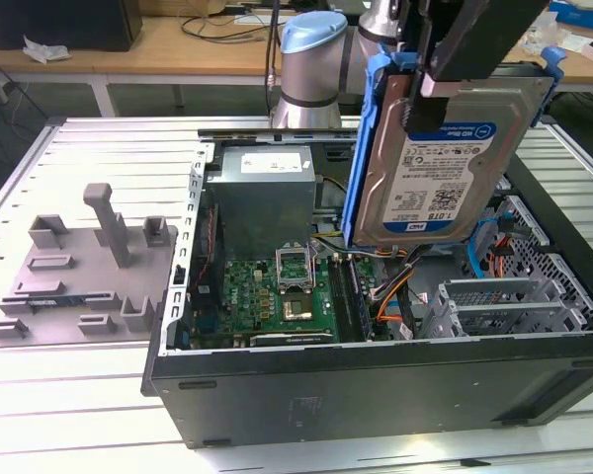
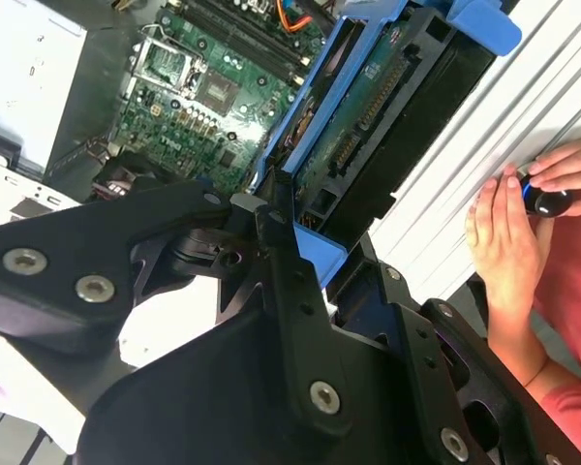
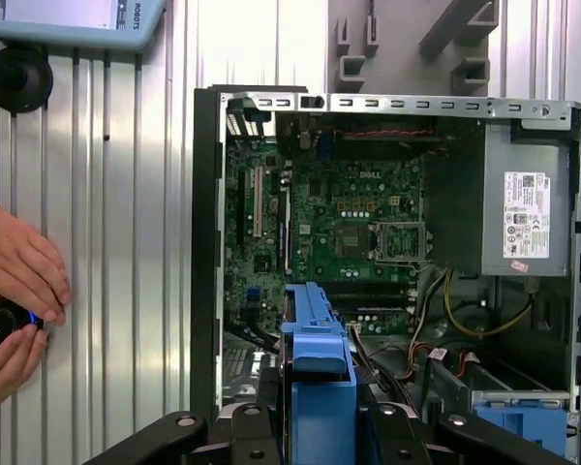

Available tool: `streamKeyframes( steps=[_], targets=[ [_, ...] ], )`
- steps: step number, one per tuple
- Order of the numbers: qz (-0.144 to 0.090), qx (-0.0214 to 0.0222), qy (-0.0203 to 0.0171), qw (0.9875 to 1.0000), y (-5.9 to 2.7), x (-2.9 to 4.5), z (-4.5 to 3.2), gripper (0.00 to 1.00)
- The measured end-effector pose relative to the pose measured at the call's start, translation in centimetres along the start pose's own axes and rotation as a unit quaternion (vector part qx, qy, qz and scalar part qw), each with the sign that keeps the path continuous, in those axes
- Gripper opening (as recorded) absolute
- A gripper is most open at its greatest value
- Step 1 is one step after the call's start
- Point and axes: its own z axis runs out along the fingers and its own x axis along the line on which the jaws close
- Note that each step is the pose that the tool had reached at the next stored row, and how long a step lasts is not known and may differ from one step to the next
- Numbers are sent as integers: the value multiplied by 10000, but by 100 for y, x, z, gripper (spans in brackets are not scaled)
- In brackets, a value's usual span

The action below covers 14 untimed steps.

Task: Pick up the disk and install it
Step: 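Insert the disk into the insertion slot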

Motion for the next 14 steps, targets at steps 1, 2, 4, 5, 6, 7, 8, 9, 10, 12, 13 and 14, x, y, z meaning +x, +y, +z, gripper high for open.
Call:
streamKeyframes(
  steps=[1, 2, 4, 5, 6, 7, 8, 9, 10, 12, 13, 14],
  targets=[
    [0, 0, 0, 10000, -18, 2, 0, 37],
    [0, 0, 0, 10000, -59, 7, 0, 37],
    [0, 0, 0, 10000, -139, 17, 0, 37],
    [0, 0, 0, 10000, -169, 21, 0, 37],
    [0, 0, 0, 10000, -191, 23, 0, 37],
    [0, 0, 0, 10000, -216, 27, 0, 37],
    [0, 0, 0, 10000, -237, 30, 0, 37],
    [0, 0, 0, 10000, -262, 33, 0, 37],
    [0, 0, 0, 10000, -283, 36, 0, 37],
    [1, 0, 0, 10000, -329, 42, 0, 37],
    [0, 0, 0, 10000, -373, 48, 1, 37],
    [0, 0, 0, 10000, -425, 55, 1, 37]
  ],
)
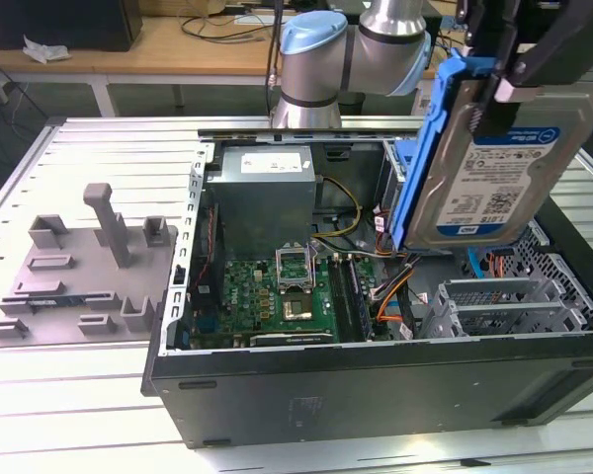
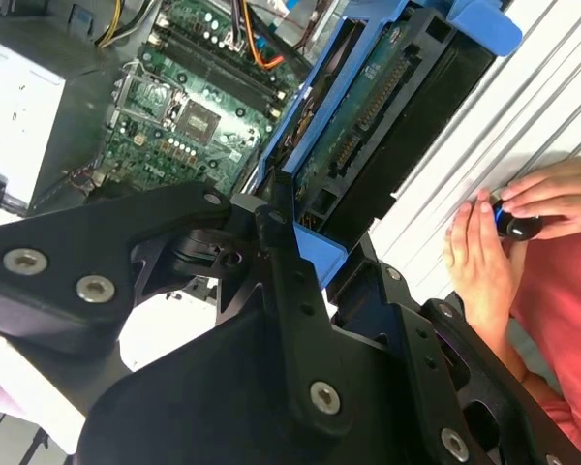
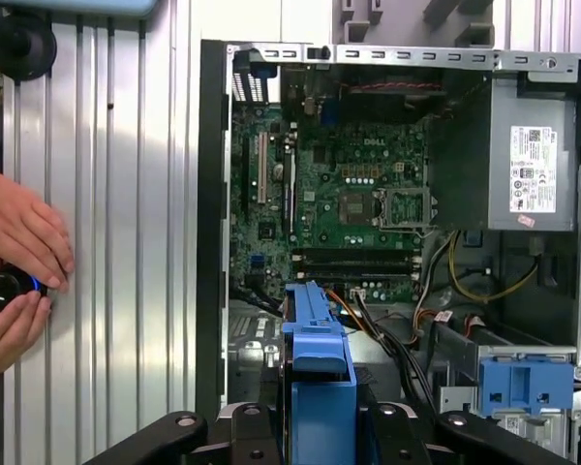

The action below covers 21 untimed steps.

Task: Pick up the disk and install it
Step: 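Insert the disk into the insertion slot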

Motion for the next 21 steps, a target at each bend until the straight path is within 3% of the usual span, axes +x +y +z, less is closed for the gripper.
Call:
streamKeyframes(
  steps=[8, 13, 18, 21],
  targets=[
    [0, 0, 0, 10000, -260, 38, 1, 37],
    [3, 0, 0, 10000, -483, 72, 2, 37],
    [131, 0, -4, 9999, -547, 77, 26, 37],
    [86, 0, -4, 10000, -568, 76, 27, 37]
  ],
)
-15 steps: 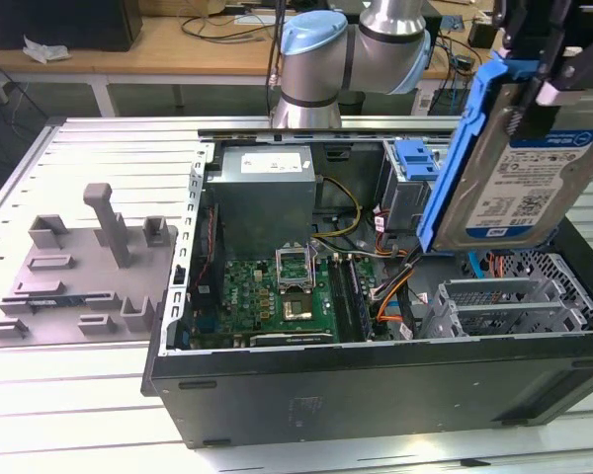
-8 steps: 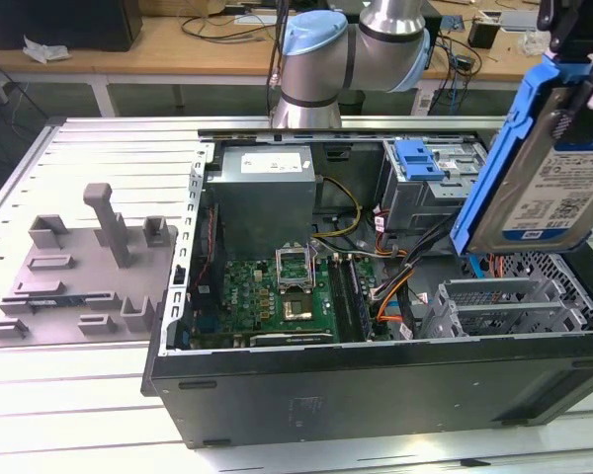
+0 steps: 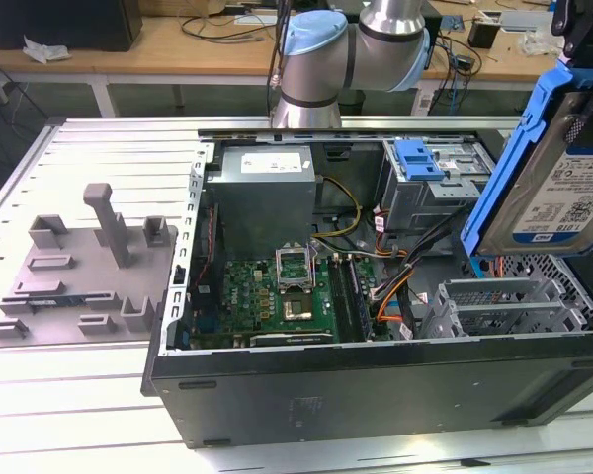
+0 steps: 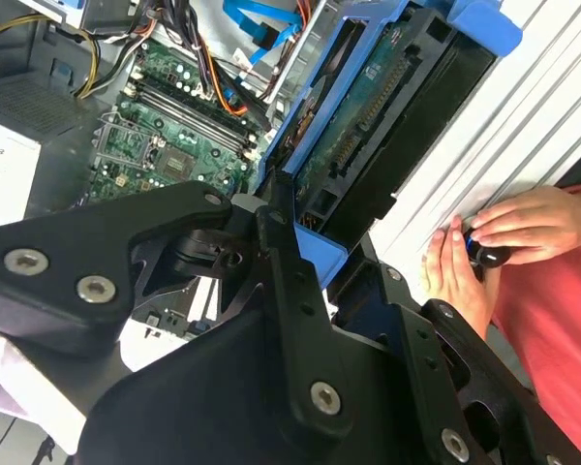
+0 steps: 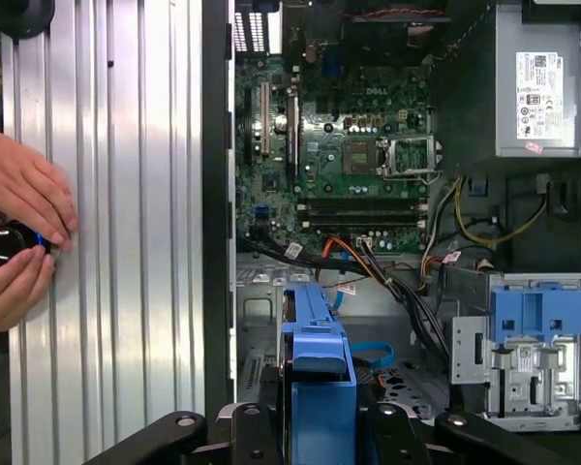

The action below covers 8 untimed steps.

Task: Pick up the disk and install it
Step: 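Insert the disk into the insertion slot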

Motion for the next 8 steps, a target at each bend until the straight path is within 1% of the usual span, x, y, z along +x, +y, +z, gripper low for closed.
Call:
streamKeyframes(
  steps=[4, 8],
  targets=[
    [-64, 0, 0, 10000, -15, -3, 1, 37],
    [-72, 0, -1, 10000, -23, -2, 2, 37]
  ],
)
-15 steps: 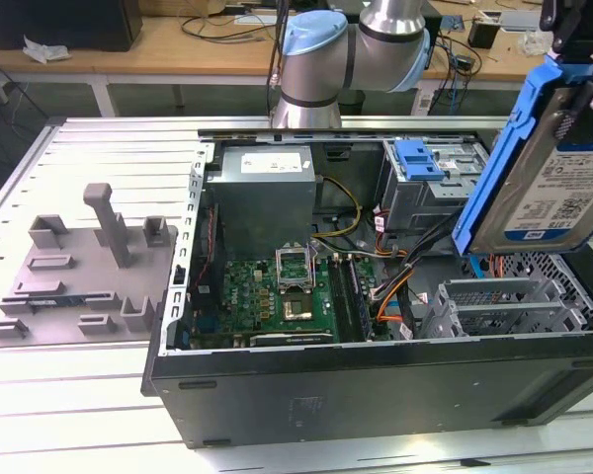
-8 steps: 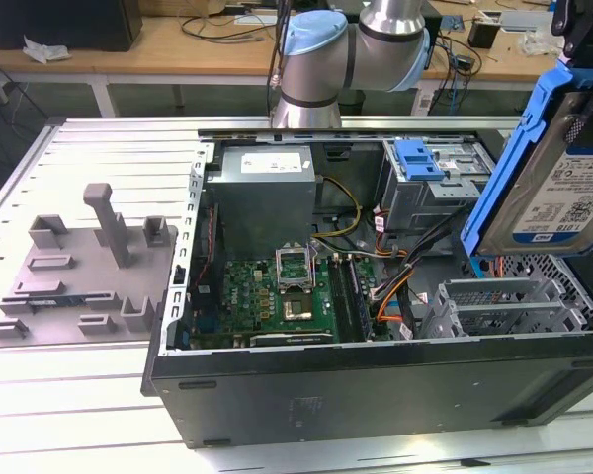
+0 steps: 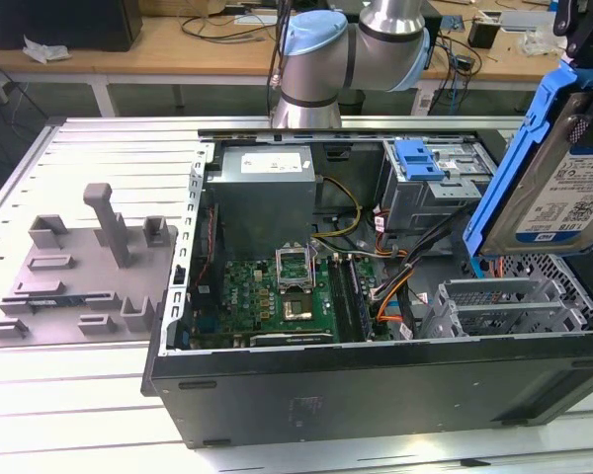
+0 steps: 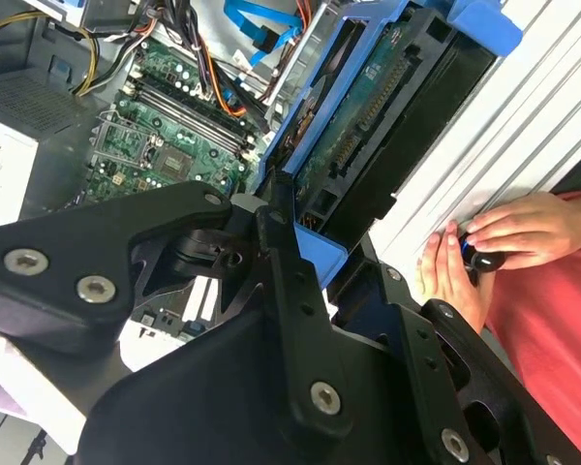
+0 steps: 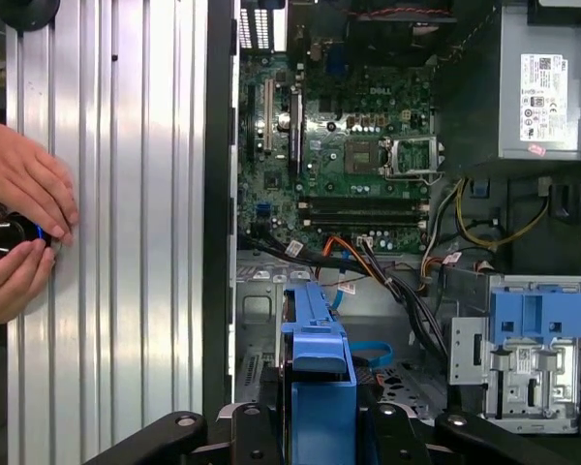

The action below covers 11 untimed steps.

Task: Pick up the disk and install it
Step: 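Insert the disk into the insertion slot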

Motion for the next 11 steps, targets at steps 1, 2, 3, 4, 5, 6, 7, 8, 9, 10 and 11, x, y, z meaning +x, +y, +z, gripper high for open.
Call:
streamKeyframes(
  steps=[1, 2, 3, 4, 5, 6, 7, 8, 9, 10, 11],
  targets=[
    [0, 0, 1, 10000, -2, 0, 0, 37],
    [0, 0, 1, 10000, -3, -1, 0, 37],
    [0, 0, 0, 10000, -4, -2, 2, 37],
    [0, 0, -1, 10000, -5, -4, 3, 37],
    [0, 0, 0, 10000, -5, -6, 2, 37],
    [0, 0, 0, 10000, -6, -8, 3, 37],
    [-1, 0, 0, 10000, -7, -10, 4, 37],
    [-1, 0, 0, 10000, -7, -12, 4, 37],
    [-1, 0, 0, 10000, -7, -17, 5, 37],
    [-1, 0, 1, 10000, -7, -22, 7, 37],
    [-1, 0, 1, 10000, -8, -27, 8, 37]
  ],
)
